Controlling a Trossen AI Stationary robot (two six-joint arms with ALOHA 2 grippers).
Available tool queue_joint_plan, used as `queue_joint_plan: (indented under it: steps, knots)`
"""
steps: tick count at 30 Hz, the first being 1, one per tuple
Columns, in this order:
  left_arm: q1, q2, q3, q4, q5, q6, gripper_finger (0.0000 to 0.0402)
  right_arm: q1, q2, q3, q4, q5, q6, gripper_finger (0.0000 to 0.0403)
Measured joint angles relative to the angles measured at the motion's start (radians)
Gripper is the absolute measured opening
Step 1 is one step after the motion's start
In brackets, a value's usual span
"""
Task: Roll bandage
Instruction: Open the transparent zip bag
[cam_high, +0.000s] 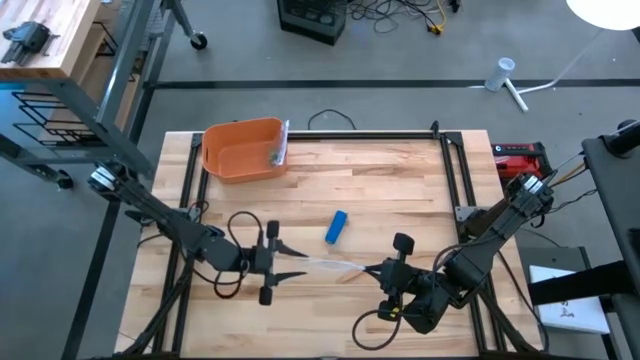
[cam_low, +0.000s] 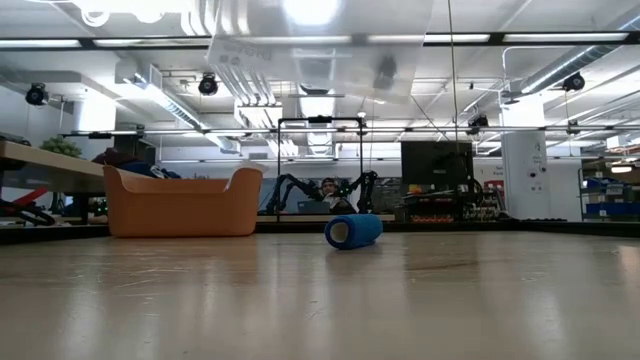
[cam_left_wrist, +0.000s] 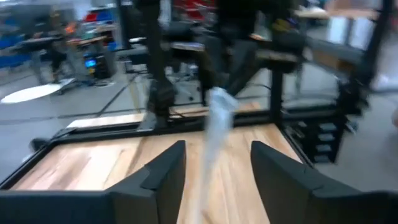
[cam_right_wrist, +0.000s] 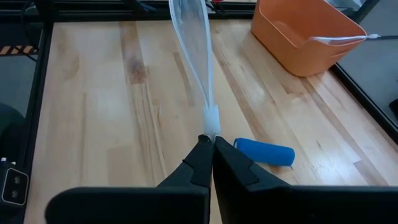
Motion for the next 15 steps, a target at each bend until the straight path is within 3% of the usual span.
queue_joint_plan:
  steps: [6,15]
  knots:
    - [0.0,-0.023,0.0,0.001,-0.047,-0.05,0.0169,0.0,0.0,0.0,0.0,0.0,0.0,0.0002]
    - [0.0,-0.02,0.0,0.045,0.024,-0.043,0.009,0.0,0.0,0.0,0.0,0.0,0.0,0.0002]
